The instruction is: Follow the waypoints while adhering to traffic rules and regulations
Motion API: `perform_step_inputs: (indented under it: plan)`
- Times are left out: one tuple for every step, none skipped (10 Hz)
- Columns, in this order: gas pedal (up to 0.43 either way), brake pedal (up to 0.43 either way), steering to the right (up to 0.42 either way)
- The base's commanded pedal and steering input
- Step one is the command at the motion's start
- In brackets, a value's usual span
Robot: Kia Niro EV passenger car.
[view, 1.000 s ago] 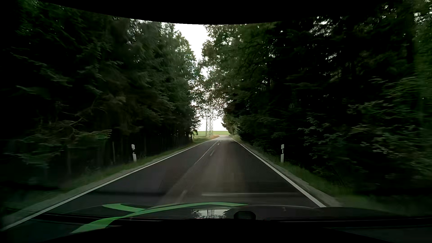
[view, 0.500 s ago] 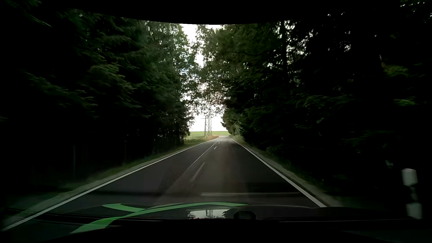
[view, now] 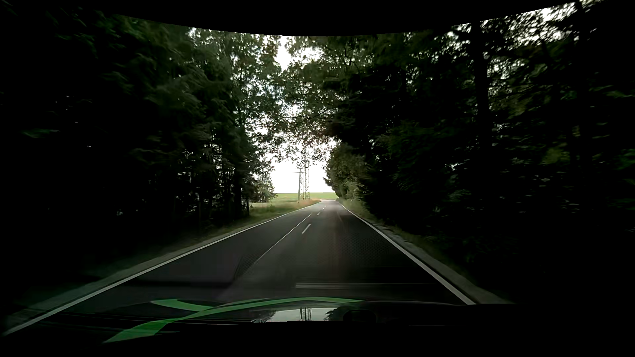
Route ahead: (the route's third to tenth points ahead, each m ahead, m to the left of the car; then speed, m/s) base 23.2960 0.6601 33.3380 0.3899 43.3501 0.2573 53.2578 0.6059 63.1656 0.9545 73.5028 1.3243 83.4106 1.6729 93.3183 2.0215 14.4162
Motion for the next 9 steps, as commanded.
perform_step_inputs:
  plan:
    - [0.228,0.0,-0.001]
    - [0.228,0.0,-0.001]
    - [0.228,0.0,-0.001]
    - [0.228,0.0,-0.002]
    - [0.228,0.0,-0.003]
    - [0.228,0.0,-0.003]
    - [0.228,0.0,-0.004]
    - [0.228,0.0,-0.004]
    - [0.228,0.0,-0.004]
